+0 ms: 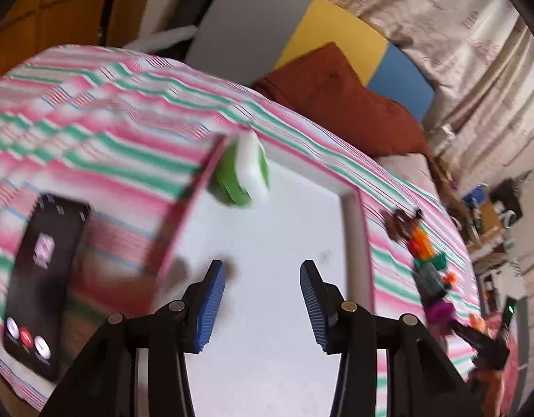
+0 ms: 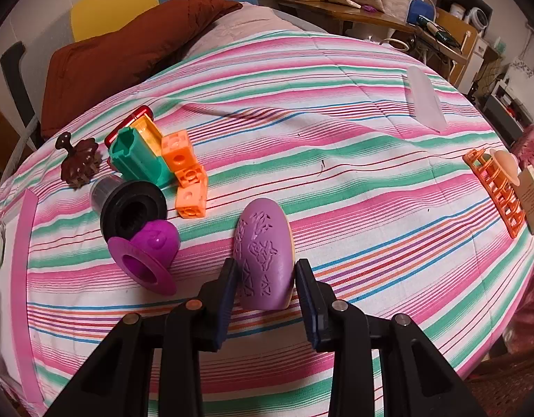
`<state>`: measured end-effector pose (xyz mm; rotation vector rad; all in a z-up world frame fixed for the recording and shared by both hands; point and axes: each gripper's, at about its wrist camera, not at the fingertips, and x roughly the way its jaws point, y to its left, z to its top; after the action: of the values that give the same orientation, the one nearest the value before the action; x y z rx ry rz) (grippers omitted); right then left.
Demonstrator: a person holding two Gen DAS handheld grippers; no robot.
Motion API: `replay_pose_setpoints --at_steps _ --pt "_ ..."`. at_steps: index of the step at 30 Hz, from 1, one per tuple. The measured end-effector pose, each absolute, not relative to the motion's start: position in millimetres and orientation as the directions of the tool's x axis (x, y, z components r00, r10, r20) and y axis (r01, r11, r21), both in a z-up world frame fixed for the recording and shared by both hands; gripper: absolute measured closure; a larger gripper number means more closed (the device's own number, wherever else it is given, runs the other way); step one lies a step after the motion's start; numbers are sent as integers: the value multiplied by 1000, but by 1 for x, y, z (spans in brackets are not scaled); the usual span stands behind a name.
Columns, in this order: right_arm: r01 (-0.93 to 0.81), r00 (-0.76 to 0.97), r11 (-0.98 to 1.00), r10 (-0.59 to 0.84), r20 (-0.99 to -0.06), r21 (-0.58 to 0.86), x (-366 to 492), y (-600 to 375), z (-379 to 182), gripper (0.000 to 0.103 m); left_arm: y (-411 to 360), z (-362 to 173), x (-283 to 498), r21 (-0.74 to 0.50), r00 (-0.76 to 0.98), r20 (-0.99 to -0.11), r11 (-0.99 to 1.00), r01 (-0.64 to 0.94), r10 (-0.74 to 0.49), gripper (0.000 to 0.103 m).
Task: Organize rigid objects
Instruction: 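Carry the white-green bottle into the white tray and open the left gripper, then carry the purple egg into the tray beside the bottle and open the right gripper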
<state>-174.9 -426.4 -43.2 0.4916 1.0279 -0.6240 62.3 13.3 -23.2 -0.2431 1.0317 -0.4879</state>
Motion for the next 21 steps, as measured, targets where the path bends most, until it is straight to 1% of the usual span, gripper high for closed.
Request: replay_pose_setpoints --at_steps 3,7,12,14,15,18,21 --pt "684 398 719 -229 -889 121 -177 -427 -40 71 9 -28 44 -421 399 -752 848 322 -525 58" --pt "678 426 721 -228 -875 142 -179 -425 -35 77 3 -29 20 -397 380 -751 829 395 -541 58" --pt "662 473 727 -218 -854 181 -180 -423 -28 85 3 -24 8 -404 381 -735 813 419 -561 58" --pt "670 469 724 -236 -851 168 -181 -422 -26 95 2 -22 4 -408 384 -724 805 431 -573 58" --pt "672 469 722 -240 -850 167 -182 -423 -26 97 0 -20 2 -401 389 -720 803 441 -574 58" --pt "681 448 712 -217 -867 173 -180 -426 -32 97 -7 -15 -2 -376 395 -721 801 466 -569 58" --pt "669 446 725 -214 -869 165 -173 -427 -35 94 -8 -15 -2 -392 392 -713 794 465 -581 58"
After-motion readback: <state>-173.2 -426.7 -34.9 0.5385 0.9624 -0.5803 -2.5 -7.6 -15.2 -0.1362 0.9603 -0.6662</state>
